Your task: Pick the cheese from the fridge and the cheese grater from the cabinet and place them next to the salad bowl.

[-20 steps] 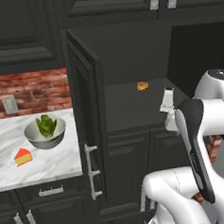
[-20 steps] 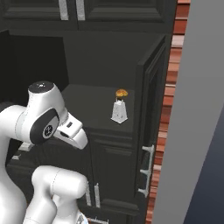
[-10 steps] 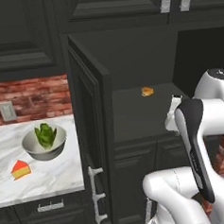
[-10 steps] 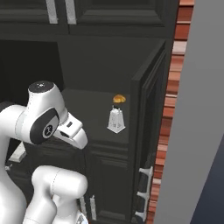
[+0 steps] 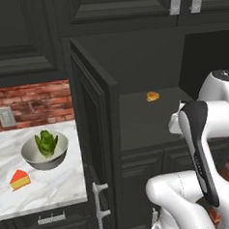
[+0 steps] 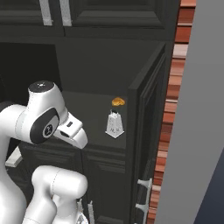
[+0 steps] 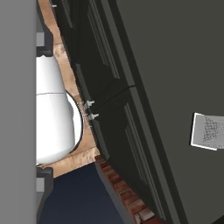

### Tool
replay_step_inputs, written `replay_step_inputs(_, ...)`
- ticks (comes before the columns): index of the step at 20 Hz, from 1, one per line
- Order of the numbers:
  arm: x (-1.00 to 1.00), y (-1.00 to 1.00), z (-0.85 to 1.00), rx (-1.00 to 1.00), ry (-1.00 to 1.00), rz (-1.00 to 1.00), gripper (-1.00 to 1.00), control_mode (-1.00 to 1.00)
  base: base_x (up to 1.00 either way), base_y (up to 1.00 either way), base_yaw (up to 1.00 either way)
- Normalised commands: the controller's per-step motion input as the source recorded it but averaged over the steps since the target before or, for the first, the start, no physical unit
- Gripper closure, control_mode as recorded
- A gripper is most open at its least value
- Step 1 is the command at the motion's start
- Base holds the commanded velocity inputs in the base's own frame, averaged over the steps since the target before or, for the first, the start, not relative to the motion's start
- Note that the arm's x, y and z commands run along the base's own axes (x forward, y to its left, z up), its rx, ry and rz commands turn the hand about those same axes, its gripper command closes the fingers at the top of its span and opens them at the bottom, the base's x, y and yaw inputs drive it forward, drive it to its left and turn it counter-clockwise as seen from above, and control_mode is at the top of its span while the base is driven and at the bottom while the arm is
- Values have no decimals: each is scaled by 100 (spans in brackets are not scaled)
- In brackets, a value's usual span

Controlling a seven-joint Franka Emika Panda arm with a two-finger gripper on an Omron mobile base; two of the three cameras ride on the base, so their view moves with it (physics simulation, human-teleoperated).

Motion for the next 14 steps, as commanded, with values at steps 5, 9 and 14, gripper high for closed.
replay_step_inputs(5, 0, 0, 0, 0, 0, 0, -100, 100, 32, -2, 0)
replay_step_inputs(9, 0, 0, 0, 0, 0, 0, -100, 100, 47, -18, 3)
replay_step_inputs(14, 0, 0, 0, 0, 0, 0, -100, 100, 29, -33, 2)
